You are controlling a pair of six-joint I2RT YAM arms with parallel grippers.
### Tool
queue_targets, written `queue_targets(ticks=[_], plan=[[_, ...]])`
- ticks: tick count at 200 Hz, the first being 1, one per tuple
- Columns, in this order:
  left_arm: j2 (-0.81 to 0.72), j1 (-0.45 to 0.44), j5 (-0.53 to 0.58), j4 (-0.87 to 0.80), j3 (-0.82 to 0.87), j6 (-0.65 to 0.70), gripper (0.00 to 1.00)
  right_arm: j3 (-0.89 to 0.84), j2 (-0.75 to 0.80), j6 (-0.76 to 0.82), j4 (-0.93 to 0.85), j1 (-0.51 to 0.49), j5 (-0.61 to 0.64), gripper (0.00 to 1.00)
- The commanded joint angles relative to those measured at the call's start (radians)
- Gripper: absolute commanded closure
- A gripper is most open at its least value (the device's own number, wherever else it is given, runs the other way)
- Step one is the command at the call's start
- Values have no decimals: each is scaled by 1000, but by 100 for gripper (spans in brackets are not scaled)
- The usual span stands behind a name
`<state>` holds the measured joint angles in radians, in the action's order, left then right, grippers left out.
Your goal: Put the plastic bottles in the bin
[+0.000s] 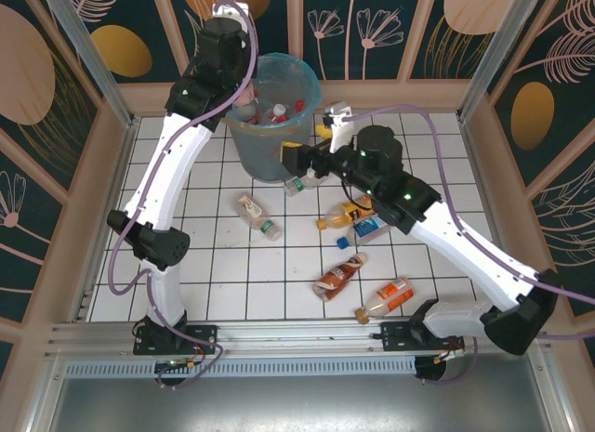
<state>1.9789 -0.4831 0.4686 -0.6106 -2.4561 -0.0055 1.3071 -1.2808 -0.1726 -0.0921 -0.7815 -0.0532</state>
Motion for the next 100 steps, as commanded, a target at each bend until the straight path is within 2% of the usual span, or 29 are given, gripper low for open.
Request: queue_targets(ticks=[1,28,51,82,100], plan=[[32,9,-20,-22,-28,-19,100,84,-64,-61,-90,-5,-14,1],[78,10,-40,-46,-18,-31,100,115,-101,-74,-164,-3,20,1],[117,9,-61,-76,-20,-35,100,81,-76,-84,-147,7,24,1],[186,11,-29,-145,-55,-52,100,31,-55,-100,-121,16,41,1],[209,25,-62,-165,-44,-73,100,22,-61,-103,-124,16,35,1]])
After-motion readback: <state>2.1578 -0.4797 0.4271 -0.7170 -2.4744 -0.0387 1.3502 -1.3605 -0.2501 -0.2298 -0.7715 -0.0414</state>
